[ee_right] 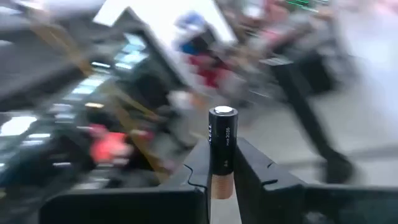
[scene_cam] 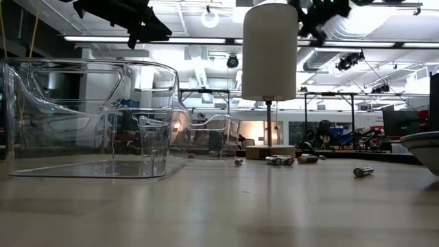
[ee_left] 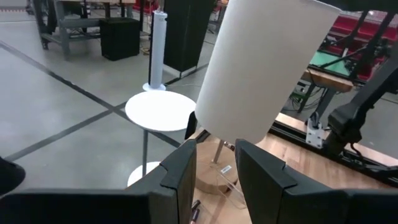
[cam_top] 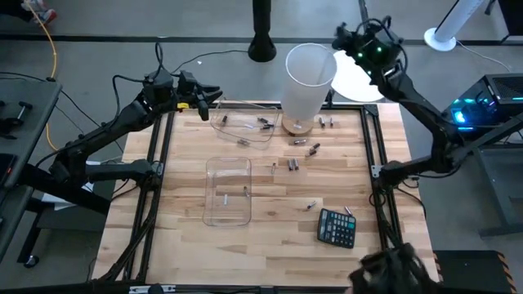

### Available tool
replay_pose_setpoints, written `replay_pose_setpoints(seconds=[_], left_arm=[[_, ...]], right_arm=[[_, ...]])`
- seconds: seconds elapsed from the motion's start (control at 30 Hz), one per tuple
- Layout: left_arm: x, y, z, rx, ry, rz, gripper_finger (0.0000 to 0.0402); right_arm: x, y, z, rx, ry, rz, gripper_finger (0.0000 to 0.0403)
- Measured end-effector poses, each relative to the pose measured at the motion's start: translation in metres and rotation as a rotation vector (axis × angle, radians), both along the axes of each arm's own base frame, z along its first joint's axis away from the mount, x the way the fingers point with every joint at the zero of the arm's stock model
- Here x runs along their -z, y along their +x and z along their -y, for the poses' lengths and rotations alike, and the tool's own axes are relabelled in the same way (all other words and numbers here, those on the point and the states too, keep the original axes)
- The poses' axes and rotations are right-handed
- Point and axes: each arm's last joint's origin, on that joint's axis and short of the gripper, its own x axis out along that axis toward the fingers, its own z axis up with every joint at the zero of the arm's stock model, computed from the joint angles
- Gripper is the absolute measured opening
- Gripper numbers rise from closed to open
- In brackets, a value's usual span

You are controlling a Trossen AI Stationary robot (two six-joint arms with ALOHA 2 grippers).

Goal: Sort batteries
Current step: Put the black battery into the top transparent bin

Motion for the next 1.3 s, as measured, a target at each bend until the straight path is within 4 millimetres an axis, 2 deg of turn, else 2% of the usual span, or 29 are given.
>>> replay_pose_setpoints(seconds=[0.1,0.27,0.4,0.5,0.67,0.73,0.87,0.97,1.07,1.2,1.3], left_arm=[[0.0,-0.001,-0.001,-0.003,0.001,-0.001,0.0106],[0.0,-0.001,-0.001,-0.005,0.001,-0.001,0.0106],[0.0,-0.001,-0.001,-0.005,0.004,-0.002,0.0106],[0.0,-0.001,-0.001,-0.002,0.01,-0.005,0.0106],[0.0,-0.001,-0.001,-0.004,0.011,-0.006,0.0106],[0.0,-0.001,-0.001,-0.003,0.012,-0.007,0.0106],[0.0,-0.001,-0.001,-0.001,0.025,-0.013,0.0106],[0.0,-0.002,-0.002,-0.006,0.025,-0.013,0.0106],[0.0,-0.003,-0.004,-0.017,0.025,-0.013,0.0106],[0.0,-0.007,-0.007,-0.037,0.037,-0.017,0.0106],[0.0,-0.01,-0.01,-0.053,0.042,-0.021,0.0106]], right_arm=[[-0.014,0.026,-0.019,-0.166,-0.152,0.098,0.0023],[-0.016,0.086,-0.052,-0.358,-0.367,0.105,0.0023],[-0.026,0.127,-0.071,-0.47,-0.404,0.109,0.0023],[-0.027,0.159,-0.081,-0.557,-0.41,0.01,0.0023],[-0.054,0.184,-0.097,-0.642,-0.458,-0.104,0.0023],[-0.055,0.195,-0.098,-0.669,-0.437,-0.182,0.0023],[-0.023,0.224,-0.093,-0.731,-0.301,-0.405,0.0023],[-0.005,0.239,-0.093,-0.761,-0.24,-0.478,0.0023],[0.013,0.248,-0.09,-0.781,-0.185,-0.55,0.0023],[0.048,0.259,-0.083,-0.757,-0.067,-0.683,0.0023],[0.054,0.259,-0.082,-0.715,-0.02,-0.731,0.0022]])
